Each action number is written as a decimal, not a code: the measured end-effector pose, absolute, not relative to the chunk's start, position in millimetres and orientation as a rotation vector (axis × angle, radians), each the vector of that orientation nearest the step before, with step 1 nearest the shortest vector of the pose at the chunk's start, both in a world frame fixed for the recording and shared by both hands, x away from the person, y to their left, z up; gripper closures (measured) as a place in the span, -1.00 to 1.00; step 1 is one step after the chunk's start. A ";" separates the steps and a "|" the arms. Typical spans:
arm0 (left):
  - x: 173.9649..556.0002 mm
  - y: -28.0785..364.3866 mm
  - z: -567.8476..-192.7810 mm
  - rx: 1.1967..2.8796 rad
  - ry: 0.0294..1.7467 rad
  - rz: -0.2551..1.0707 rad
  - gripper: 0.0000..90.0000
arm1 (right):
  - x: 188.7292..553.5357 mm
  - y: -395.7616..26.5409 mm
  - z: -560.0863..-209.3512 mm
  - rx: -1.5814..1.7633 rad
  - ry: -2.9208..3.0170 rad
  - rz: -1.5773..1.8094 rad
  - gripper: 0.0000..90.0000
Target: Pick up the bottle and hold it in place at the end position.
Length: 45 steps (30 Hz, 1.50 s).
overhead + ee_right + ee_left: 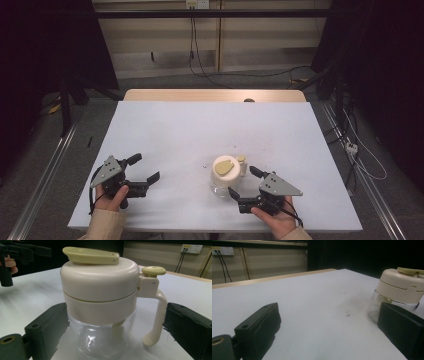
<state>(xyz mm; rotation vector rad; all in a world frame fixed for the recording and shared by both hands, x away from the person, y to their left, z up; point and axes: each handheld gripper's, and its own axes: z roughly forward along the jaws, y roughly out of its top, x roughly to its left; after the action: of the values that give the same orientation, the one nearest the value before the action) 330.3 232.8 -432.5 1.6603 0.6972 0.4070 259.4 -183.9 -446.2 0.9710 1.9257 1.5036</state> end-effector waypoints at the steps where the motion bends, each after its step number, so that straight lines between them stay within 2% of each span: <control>1: 330.5 232.6 -432.7 1.659 0.693 0.406 -0.91 | 259.6 -183.6 -446.1 0.972 1.926 1.508 -0.88; 17: 330.3 230.5 -432.6 1.666 0.686 0.397 -0.91 | 268.5 -167.1 -448.4 0.991 1.991 1.473 -0.84; 45: 331.4 230.1 -433.3 1.684 0.677 0.399 -0.91 | 283.3 -145.6 -450.2 1.039 2.006 1.441 -0.90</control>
<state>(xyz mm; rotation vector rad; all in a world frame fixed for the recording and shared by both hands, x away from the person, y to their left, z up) 331.4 230.1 -433.3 1.6840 0.6771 0.3992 283.3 -145.6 -450.2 1.0386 2.0060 1.4406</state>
